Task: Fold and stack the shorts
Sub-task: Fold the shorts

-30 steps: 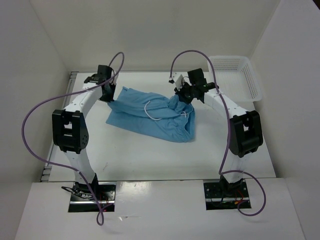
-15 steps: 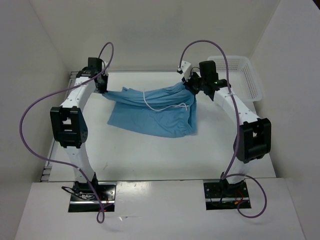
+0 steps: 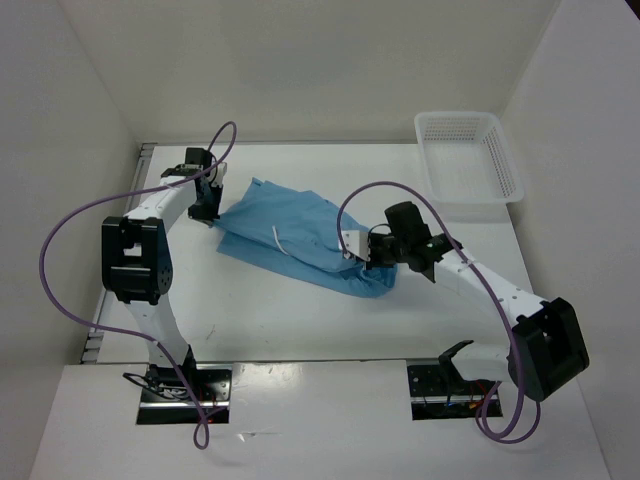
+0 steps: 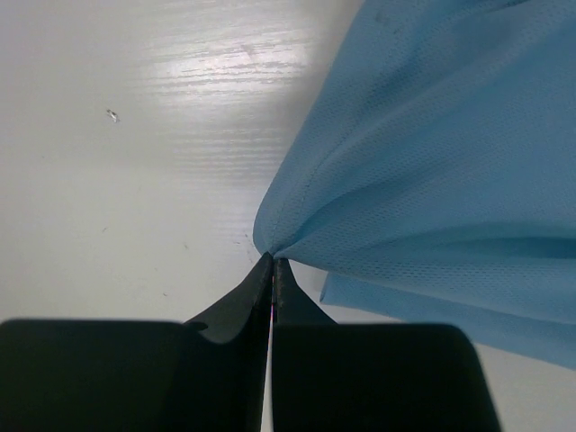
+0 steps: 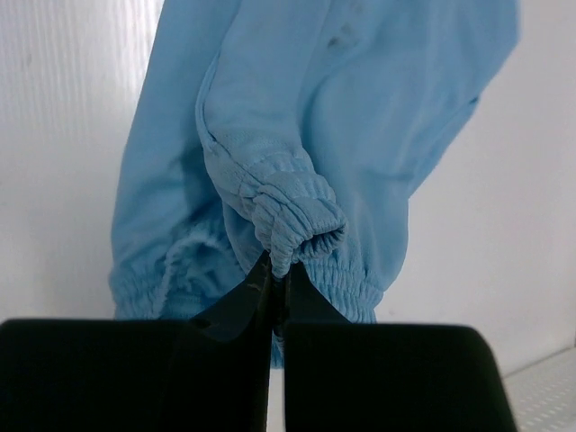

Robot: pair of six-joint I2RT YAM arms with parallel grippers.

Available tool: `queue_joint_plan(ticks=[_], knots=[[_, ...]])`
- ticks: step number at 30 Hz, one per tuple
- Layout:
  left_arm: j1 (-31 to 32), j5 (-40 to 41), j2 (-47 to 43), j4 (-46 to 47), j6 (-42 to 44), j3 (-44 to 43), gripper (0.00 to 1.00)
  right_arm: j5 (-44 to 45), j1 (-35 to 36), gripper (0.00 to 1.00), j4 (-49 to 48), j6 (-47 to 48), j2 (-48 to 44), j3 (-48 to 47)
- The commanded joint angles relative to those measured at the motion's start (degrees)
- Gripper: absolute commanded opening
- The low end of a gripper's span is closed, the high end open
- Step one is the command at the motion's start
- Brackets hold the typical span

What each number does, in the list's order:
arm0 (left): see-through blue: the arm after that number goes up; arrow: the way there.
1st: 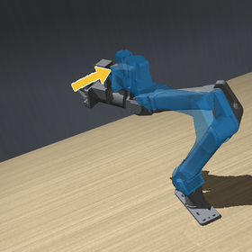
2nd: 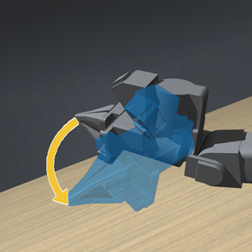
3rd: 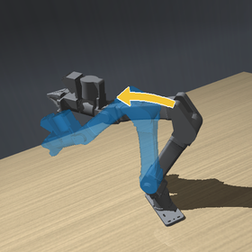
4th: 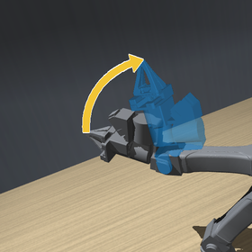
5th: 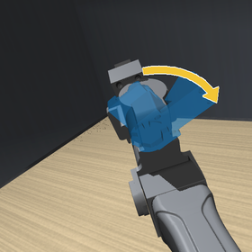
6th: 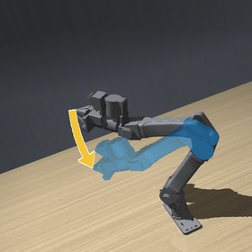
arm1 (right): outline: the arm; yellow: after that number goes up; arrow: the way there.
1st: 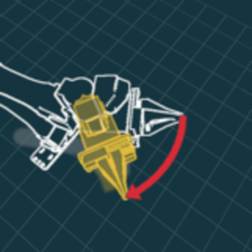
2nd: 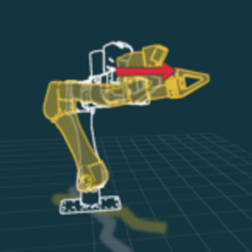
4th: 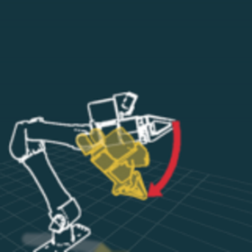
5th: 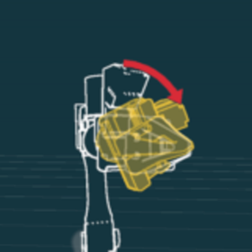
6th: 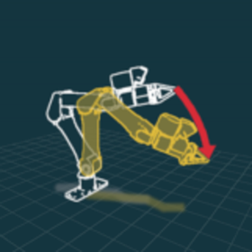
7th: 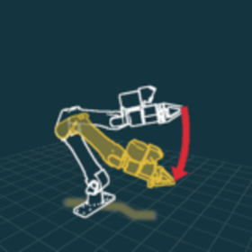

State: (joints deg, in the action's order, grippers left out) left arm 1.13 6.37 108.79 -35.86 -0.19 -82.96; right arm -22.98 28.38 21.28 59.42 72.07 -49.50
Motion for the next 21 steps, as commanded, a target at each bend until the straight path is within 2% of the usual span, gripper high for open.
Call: queue_joint_plan(ticks=[1,11,15,19,21], knots=[[-0.42,0.13,-1.30,2.02,0.19,-0.45,0.00,2.23,-0.52,0.00,-0.27,9.56,-1.76,4.57],[0.20,1.36,-3.06,0.96,0.19,2.01,0.00,4.60,-0.52,0.00,-0.98,18.27,-2.98,10.12],[-1.21,0.66,-3.67,-1.14,0.19,-2.37,0.00,6.28,-1.13,0.00,-0.37,18.28,-4.39,9.34],[-0.43,-0.57,-4.99,-2.64,0.19,-3.70,0.00,2.78,-2.19,0.00,4.90,18.28,-6.23,5.91],[0.36,0.56,-5.61,-2.64,0.19,-0.47,0.00,0.93,-1.49,0.00,5.62,18.28,-7.47,6.77]])
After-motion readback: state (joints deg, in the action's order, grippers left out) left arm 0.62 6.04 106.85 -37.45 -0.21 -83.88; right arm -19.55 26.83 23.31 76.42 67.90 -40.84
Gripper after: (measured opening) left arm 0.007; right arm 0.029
